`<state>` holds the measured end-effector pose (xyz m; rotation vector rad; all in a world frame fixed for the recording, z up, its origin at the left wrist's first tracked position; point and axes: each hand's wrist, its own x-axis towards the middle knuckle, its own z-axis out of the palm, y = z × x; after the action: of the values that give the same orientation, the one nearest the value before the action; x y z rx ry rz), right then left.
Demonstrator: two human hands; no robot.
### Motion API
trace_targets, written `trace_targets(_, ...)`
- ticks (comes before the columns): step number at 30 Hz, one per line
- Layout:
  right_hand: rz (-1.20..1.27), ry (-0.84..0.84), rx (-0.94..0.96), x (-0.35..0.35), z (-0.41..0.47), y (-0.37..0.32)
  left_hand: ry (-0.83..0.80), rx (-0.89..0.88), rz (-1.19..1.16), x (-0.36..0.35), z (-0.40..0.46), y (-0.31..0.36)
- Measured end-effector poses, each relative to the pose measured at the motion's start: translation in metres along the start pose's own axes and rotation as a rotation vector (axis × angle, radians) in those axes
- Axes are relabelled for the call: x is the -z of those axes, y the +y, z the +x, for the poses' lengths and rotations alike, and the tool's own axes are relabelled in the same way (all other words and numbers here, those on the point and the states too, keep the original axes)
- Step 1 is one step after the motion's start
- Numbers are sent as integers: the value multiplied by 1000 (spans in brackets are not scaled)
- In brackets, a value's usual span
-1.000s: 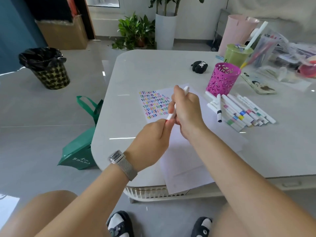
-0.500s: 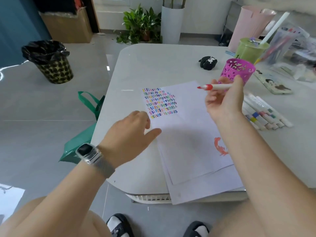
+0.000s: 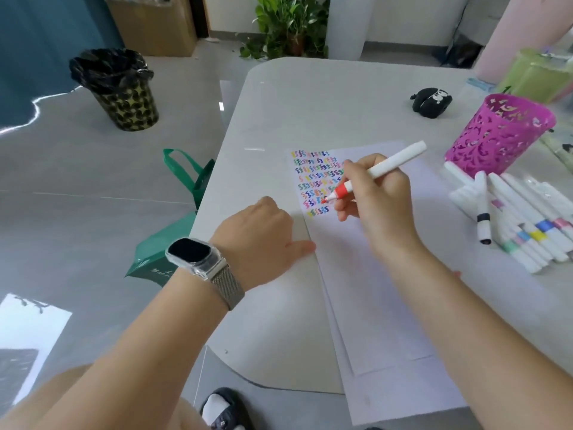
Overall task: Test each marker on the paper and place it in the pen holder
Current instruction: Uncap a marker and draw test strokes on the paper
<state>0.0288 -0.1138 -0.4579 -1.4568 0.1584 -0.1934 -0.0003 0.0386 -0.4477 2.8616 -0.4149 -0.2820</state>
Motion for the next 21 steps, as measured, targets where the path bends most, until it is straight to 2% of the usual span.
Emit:
trace_targets(5,-218,18,146,0,-1,18,29,36,49,-9,-5,3)
trace_targets(8,-291,-4,171,0,-2,20,29,39,52,-8,-1,3)
trace_targets(21,-379,-61,219,-3,-3,22,20,24,68,-5,-4,5)
